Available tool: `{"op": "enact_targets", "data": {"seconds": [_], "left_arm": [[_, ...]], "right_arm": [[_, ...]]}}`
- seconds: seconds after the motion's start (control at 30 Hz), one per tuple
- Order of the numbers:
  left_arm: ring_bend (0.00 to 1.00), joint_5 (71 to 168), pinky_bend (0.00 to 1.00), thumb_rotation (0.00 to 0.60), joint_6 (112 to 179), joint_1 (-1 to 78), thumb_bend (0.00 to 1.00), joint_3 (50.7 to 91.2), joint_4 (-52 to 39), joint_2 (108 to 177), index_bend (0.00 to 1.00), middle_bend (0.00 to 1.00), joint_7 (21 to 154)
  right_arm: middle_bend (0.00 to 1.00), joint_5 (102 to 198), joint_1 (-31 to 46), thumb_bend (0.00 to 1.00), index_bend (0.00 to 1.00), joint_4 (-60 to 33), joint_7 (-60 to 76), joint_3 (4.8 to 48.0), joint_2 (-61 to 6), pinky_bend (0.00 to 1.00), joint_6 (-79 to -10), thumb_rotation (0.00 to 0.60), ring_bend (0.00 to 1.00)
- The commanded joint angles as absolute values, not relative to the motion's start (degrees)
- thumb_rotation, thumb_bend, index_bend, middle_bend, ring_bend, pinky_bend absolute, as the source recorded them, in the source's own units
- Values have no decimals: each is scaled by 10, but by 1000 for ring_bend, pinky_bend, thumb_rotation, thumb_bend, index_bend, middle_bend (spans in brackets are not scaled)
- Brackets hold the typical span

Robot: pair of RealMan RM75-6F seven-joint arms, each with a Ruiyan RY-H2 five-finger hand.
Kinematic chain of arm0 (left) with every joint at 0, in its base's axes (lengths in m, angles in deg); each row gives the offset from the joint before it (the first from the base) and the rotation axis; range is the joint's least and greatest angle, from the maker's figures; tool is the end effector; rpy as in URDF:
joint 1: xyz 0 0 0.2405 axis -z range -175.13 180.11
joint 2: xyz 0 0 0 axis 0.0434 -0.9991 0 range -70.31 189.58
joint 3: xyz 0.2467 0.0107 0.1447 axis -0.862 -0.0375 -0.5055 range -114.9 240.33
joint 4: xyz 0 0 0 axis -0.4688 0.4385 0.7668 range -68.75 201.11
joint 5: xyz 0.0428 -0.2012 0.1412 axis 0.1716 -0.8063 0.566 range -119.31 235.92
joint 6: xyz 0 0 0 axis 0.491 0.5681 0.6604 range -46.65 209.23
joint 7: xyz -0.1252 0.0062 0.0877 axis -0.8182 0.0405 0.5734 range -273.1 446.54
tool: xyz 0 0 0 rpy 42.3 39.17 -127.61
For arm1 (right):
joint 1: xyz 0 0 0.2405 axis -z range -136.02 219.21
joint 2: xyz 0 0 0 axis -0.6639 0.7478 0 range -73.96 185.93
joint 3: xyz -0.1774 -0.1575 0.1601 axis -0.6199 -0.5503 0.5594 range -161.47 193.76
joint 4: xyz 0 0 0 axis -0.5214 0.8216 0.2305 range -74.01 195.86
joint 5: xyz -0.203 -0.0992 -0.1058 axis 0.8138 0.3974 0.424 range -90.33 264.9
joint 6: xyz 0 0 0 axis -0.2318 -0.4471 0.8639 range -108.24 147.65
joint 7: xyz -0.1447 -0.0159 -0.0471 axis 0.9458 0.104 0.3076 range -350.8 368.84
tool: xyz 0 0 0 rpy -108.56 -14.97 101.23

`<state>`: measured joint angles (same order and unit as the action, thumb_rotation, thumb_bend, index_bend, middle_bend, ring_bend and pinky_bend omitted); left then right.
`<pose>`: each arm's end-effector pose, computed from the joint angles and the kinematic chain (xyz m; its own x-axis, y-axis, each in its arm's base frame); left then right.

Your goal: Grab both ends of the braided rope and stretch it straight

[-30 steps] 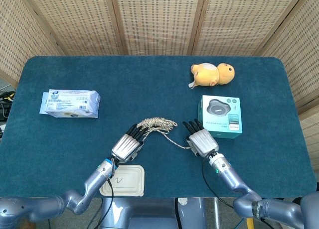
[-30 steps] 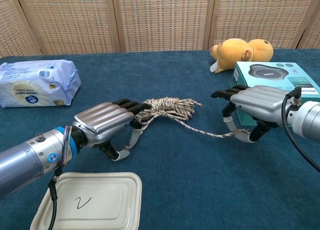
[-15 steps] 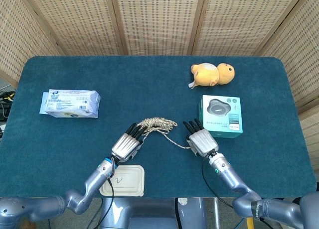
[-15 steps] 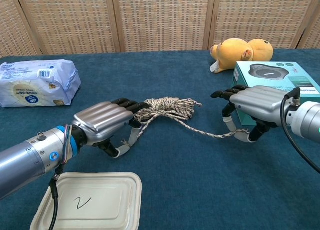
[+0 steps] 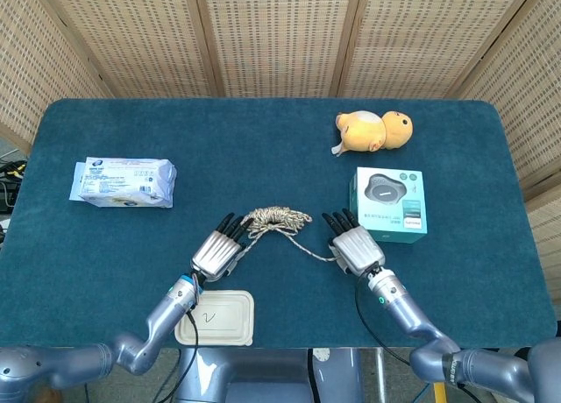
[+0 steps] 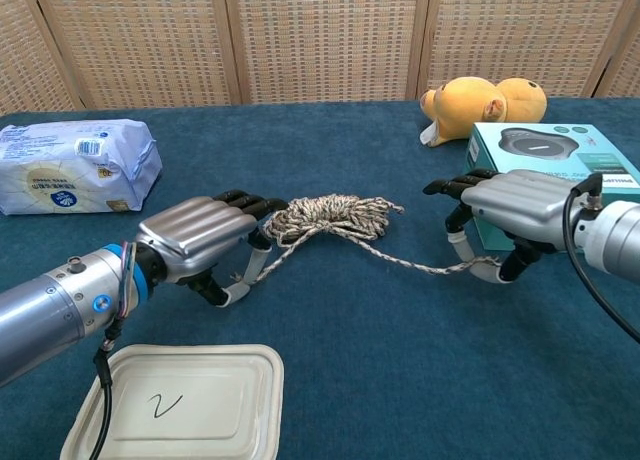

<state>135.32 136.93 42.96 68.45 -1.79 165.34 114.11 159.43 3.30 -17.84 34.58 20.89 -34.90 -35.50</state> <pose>-0.1631 0.3395 -0.1544 0.6498 0.1468 0.7458 0.6777 -0.5562 -0.4810 -0.2115 -0.3530 -0.0773 0.6486 -0.2067 0.7325 -0.7244 -0.4627 0.5110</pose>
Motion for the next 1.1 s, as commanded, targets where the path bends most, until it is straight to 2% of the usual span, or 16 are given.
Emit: {"op": "enact_targets", "data": {"seconds": [0.03,0.4,0.73,1.1], "left_arm": [[0,1353,0,600,1374,427,488,684,-21,1643,670,0,1143],[0,1371,0,600,1416,397,491,673,-29,1551,681,0,1102],[0,1388,0,600,1464,358,494,668,8,1462,685,0,1010],[0,1406,0,600,1488,328,498,656,65,1441,688,0,924]], "right_arm": [[0,1594,33,450,676,-178,347,210,-349,0,-356,600,0],[0,1612,42,451,681,-177,350,208,-331,0,-382,600,0],[0,1635,65,455,683,-174,359,208,-276,0,-429,600,0],[0,1633,95,455,683,-192,354,205,-217,0,-452,600,0]]}}
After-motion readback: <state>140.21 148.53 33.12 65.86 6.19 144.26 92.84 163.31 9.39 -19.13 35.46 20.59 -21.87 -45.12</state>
